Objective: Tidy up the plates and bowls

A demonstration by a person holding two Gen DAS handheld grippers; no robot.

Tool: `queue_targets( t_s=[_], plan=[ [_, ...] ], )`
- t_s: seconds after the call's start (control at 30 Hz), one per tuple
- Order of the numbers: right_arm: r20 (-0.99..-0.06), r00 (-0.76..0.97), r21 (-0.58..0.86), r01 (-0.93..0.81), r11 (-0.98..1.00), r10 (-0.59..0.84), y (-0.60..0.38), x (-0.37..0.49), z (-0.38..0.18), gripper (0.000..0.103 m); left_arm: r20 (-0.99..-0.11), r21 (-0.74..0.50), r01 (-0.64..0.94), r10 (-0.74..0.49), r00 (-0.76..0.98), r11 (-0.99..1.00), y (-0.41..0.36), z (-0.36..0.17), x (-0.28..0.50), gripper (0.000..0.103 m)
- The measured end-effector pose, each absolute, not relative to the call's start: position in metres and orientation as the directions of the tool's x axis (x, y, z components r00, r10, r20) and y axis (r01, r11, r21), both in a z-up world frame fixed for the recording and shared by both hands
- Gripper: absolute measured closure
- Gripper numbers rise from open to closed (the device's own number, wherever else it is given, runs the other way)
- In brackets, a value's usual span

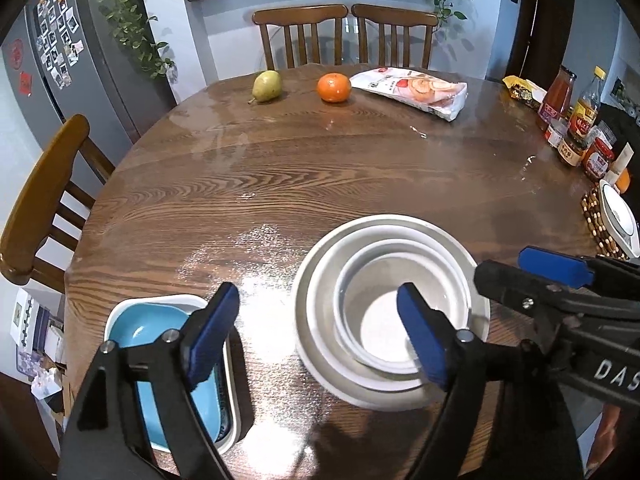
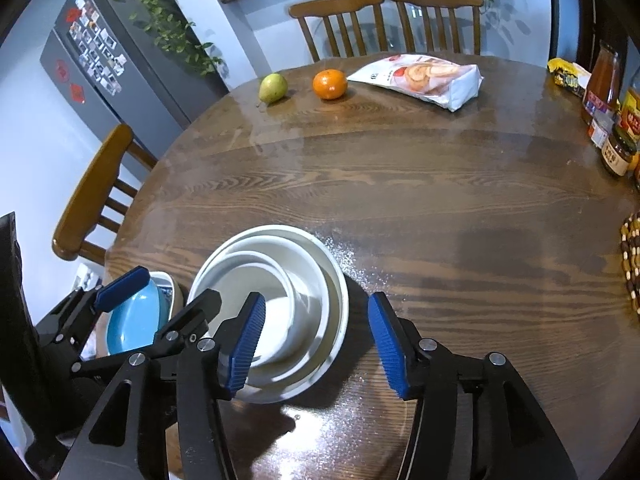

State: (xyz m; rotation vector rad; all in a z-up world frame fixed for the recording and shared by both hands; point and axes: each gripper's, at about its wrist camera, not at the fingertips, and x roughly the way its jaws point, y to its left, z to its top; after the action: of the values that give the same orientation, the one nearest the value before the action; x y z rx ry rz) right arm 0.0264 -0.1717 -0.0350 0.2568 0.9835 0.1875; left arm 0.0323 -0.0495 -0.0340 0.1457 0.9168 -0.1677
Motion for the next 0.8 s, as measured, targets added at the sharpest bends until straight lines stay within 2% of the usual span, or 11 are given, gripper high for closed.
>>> queue_targets(
  t_s=[0.07,0.2,0.33,0.43,0.8],
  plan=[
    [-0.795,0.542,0.294,-0.049,0.954,0.273,-0.172,0.025,-0.034,0.044,-0.797,0.057,0.201,-0.076,0.599,0.978,-0.046,-0.033,0.031,0.016],
    [-0.796,0.55,0.247,-0.083,0.966,0.251,-0.169,0.019,-0.03,0.044,-0.795,0.065,0.183,-0.06,0.604,0.981,-0.037,-0.031,0.028,0.007],
    [-0.803,0.524,0.275,-0.095,0.957,0.283,-0.173,0.016,-0.034,0.042,-0.802,0.056,0.154,-0.047,0.595,0.986,-0.025,-0.031,0.027,0.003],
    [-0.797,0.507,0.33,-0.092,0.94,0.329,-0.181,0.013,-0.038,0.032,-0.808,0.055,0.133,-0.034,0.588,0.99,-0.015,-0.031,0.026,0.003],
    [-0.812,0.476,0.317,-0.128,0.94,0.338,-0.186,0.007,-0.038,0.03,-0.837,0.018,0.057,-0.016,0.546,0.998,0.011,-0.035,0.019,0.003]
  ],
)
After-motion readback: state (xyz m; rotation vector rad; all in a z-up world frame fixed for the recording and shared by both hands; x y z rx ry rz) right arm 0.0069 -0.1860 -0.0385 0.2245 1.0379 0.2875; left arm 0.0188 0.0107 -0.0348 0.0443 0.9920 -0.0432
